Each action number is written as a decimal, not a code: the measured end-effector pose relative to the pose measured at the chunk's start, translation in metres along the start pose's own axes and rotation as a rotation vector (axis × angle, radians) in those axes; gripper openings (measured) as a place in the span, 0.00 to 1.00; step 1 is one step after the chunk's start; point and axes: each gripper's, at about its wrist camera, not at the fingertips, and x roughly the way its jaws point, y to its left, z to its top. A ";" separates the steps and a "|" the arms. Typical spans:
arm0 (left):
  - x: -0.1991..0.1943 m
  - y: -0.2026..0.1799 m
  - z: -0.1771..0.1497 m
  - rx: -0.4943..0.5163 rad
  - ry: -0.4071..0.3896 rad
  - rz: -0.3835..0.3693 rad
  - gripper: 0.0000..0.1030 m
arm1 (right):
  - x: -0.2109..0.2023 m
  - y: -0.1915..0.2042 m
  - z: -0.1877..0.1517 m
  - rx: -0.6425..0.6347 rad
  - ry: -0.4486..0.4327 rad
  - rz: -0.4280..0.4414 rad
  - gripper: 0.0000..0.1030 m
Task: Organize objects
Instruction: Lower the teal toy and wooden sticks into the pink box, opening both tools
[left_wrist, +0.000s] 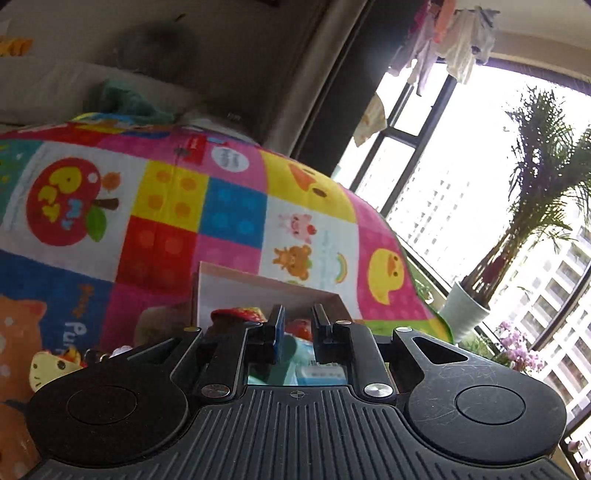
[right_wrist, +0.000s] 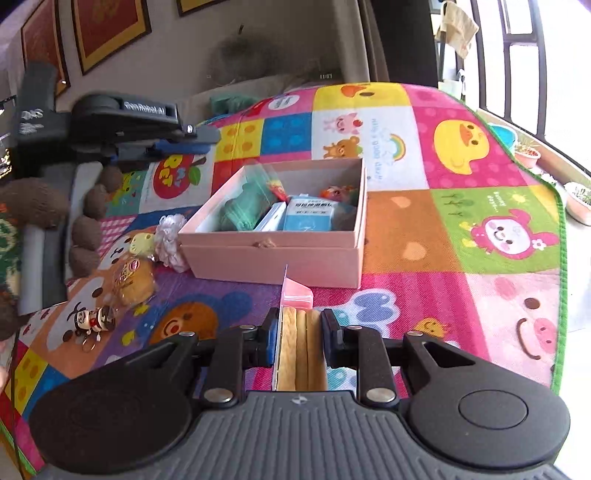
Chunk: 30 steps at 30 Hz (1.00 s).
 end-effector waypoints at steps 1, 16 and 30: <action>-0.004 0.004 -0.004 0.003 0.002 0.011 0.16 | 0.000 -0.002 0.002 0.001 -0.003 -0.009 0.22; -0.095 0.027 -0.116 0.123 0.149 0.021 0.16 | 0.118 0.018 0.090 -0.133 -0.171 -0.275 0.22; -0.132 0.087 -0.099 0.029 0.007 0.177 0.16 | 0.086 0.019 0.047 -0.122 -0.139 -0.258 0.44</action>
